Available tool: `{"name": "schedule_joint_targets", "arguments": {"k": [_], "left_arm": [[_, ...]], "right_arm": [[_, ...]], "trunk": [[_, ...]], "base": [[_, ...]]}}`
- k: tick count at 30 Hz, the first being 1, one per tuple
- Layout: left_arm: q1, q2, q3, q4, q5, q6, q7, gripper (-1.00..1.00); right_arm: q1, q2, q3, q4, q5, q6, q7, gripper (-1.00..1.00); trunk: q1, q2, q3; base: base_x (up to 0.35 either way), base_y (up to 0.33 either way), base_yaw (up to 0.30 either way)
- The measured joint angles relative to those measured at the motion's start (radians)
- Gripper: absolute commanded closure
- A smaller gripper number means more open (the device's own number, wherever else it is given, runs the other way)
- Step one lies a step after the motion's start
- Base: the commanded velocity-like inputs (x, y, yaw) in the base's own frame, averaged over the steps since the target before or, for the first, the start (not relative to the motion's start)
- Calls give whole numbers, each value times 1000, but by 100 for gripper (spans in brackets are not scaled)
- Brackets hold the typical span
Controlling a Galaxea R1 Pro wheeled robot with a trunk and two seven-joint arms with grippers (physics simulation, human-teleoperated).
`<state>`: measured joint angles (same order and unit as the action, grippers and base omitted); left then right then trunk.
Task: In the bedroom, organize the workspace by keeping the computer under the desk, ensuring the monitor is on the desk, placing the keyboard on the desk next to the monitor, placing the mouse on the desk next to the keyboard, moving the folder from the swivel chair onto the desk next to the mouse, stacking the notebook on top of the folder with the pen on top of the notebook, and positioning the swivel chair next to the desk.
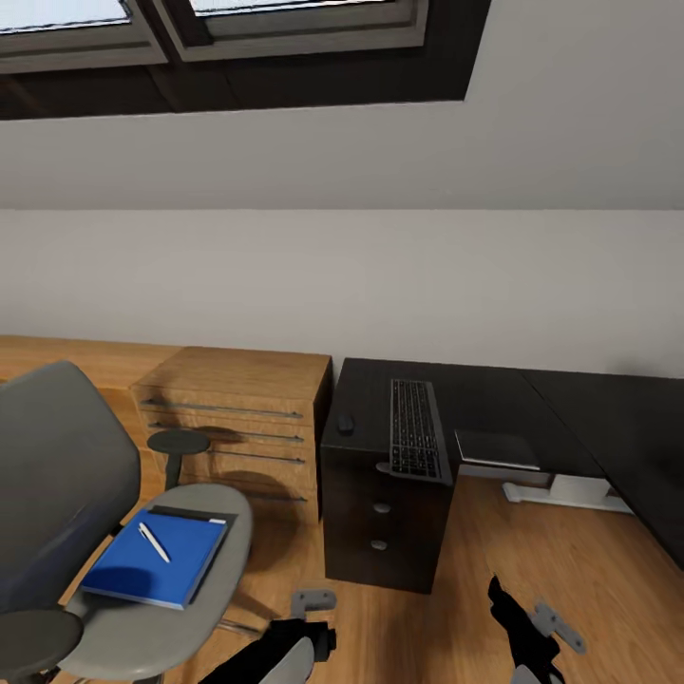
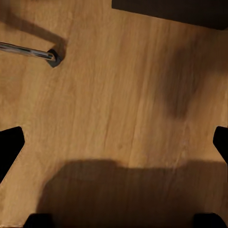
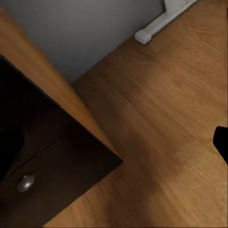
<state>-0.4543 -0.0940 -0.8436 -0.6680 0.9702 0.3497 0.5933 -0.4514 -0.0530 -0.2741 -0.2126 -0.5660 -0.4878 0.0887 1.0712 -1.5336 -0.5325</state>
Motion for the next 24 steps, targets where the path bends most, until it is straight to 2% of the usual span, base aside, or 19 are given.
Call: {"name": "schedule_joint_targets", "arguments": {"k": [4,5,6,8,10,12,13,17,18,24], "left_arm": [[0,-30,-6,135,0,-89,-6,-100],[0,-42,-7,192,-1,-136,-18,-100],[0,-47,-8,219,-1,-161,-29,-100],[0,-54,-9,265,-2,-206,-59,-100],[0,-59,-9,318,-4,-258,-126,-100],[0,-61,-8,348,-5,-281,-179,-100],[0,-61,-8,375,-6,-296,-232,-100],[0,-62,-8,413,-7,-312,-317,-100],[0,-62,-9,441,-7,-318,-356,-100],[-1,-60,-13,477,-9,-332,-378,-100]], "right_arm": [[0,0,-1,61,90,-102,-1,-100],[0,0,1,84,121,-130,-2,-100],[0,0,2,96,132,-140,-3,-100],[0,0,5,119,147,-155,-4,-100],[0,1,2,152,166,-167,-4,-100],[0,1,0,172,175,-173,-3,-100],[0,2,-1,190,180,-176,-3,-100],[0,3,0,212,187,-180,-1,-100],[1,5,1,220,191,-182,0,-100],[1,8,3,226,230,-182,0,-100]], "trunk": [[-15,28,13],[-19,35,16],[-23,42,19],[-31,56,25],[-38,70,31],[-46,84,38],[-46,84,38],[-46,84,38],[-50,91,41],[-73,133,60]], "base": [[0,0,0],[0,0,0],[0,0,0],[0,0,0],[0,0,0],[0,0,0],[0,0,0],[0,0,0],[0,0,0],[0,0,0]]}}
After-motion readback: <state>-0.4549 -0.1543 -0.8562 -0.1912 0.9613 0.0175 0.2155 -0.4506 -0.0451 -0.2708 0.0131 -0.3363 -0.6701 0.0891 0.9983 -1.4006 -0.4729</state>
